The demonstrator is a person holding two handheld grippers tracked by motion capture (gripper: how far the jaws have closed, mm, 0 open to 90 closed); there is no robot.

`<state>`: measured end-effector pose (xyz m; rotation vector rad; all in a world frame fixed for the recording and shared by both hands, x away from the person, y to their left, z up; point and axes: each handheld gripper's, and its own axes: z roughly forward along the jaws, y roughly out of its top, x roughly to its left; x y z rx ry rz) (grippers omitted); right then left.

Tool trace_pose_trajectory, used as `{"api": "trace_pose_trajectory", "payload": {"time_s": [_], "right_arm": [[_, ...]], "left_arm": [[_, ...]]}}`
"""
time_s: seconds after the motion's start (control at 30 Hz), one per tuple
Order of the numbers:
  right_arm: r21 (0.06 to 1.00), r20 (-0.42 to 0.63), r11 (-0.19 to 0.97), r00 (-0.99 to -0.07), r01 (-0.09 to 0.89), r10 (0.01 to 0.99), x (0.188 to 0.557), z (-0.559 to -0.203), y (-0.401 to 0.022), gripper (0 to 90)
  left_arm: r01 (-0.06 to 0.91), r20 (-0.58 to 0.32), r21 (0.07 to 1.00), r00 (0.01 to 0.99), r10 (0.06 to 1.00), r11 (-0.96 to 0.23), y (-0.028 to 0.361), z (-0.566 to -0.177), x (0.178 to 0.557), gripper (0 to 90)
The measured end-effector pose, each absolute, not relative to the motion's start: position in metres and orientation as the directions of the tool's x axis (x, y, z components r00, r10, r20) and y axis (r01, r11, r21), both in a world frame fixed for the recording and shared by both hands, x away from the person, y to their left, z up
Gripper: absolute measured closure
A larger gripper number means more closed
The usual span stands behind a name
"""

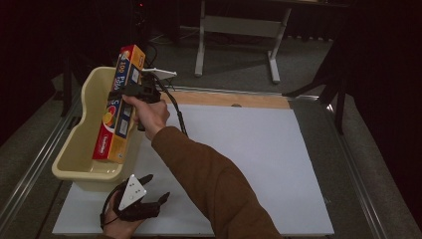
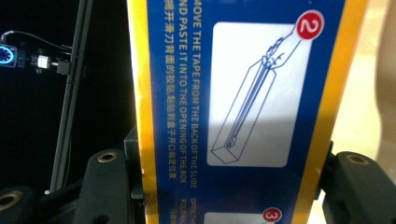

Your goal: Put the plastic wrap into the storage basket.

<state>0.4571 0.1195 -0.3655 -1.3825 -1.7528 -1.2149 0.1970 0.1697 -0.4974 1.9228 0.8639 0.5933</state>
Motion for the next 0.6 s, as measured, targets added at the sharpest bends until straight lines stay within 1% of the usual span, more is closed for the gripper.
{"api": "trace_pose_trajectory", "payload": {"time_s": [0.43,0.6], "right_arm": [[0.286,0.858,0.030,-0.270,0.958,0.437,0.453,-0.381,0.139,39.6],[0.267,0.856,0.037,-0.255,0.963,0.449,0.450,-0.390,0.145,39.5]], "left_arm": [[0.326,0.052,0.886,0.637,0.769,-0.330,0.172,-0.498,0.196,24.0],[0.328,0.047,0.888,0.634,0.772,-0.323,0.173,-0.498,0.196,24.0]]}}
